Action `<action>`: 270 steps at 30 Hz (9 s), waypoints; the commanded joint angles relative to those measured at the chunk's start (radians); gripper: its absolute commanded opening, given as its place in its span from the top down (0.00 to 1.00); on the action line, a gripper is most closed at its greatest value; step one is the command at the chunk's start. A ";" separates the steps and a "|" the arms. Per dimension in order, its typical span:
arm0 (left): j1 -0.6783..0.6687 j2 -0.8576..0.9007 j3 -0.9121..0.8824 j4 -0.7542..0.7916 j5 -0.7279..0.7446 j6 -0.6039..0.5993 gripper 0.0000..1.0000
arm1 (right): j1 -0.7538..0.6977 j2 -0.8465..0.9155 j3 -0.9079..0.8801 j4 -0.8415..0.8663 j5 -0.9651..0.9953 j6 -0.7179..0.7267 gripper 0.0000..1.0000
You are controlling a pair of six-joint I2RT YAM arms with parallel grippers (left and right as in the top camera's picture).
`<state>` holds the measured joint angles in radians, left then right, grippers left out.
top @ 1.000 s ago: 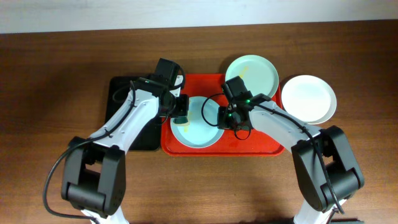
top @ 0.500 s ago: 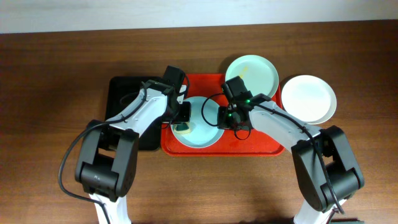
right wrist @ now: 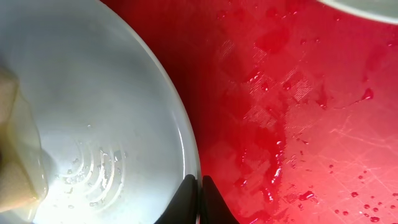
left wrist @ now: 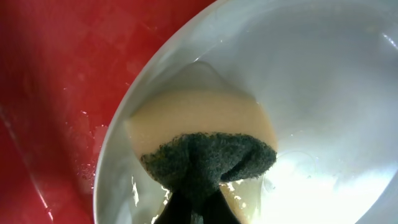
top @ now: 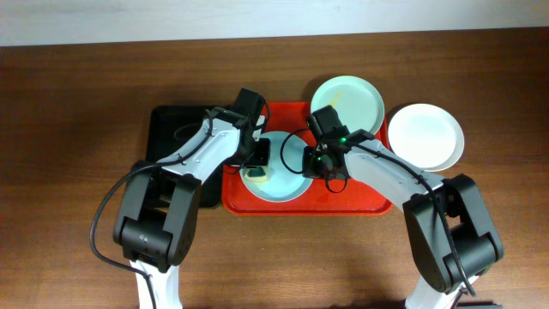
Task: Clean dirty plates on tray and stack at the side
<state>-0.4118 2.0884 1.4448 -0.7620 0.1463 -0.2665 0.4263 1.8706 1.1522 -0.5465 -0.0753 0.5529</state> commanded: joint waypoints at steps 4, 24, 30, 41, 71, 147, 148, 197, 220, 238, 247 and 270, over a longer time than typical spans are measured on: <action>-0.040 0.129 -0.048 0.013 0.231 0.010 1.00 | 0.006 -0.016 -0.016 0.005 -0.019 0.002 0.96; 0.035 -0.211 0.034 -0.074 0.021 0.080 1.00 | 0.006 -0.016 -0.017 0.005 -0.024 0.002 0.96; 0.026 -0.191 0.022 -0.066 0.021 0.050 1.00 | 0.006 -0.016 -0.017 0.005 -0.024 0.002 0.96; -0.005 -0.061 0.009 -0.072 -0.017 -0.056 1.00 | 0.006 -0.016 -0.017 0.005 -0.024 0.001 0.96; -0.019 0.027 0.005 -0.099 0.259 -0.005 1.00 | 0.006 -0.016 -0.017 0.013 -0.059 -0.021 0.96; -0.057 -0.085 0.094 -0.177 -0.187 0.021 0.99 | 0.006 -0.016 -0.017 0.016 -0.045 -0.025 0.95; -0.057 -0.085 0.094 -0.182 -0.182 0.020 1.00 | 0.006 -0.016 -0.017 0.016 -0.045 -0.025 0.96; 0.347 -0.288 -0.023 -0.178 -0.252 0.215 1.00 | 0.006 -0.016 -0.017 0.013 -0.013 -0.025 0.52; 0.430 -0.288 -0.309 0.194 -0.249 0.159 1.00 | 0.006 -0.016 -0.051 0.021 0.005 -0.020 0.96; 0.430 -0.288 -0.309 0.166 -0.282 0.099 0.99 | -0.038 -0.021 0.151 -0.033 -0.334 -0.047 0.96; 0.430 -0.288 -0.309 0.167 -0.282 0.098 0.99 | -0.020 -0.021 0.224 -0.035 -0.324 -0.039 0.96; 0.428 -0.288 -0.309 0.167 -0.282 0.099 0.98 | 0.203 0.116 0.224 0.444 0.193 0.032 0.96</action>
<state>0.0143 1.8103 1.1366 -0.5945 -0.1246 -0.1547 0.6189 1.9266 1.3590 -0.1520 0.0895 0.5762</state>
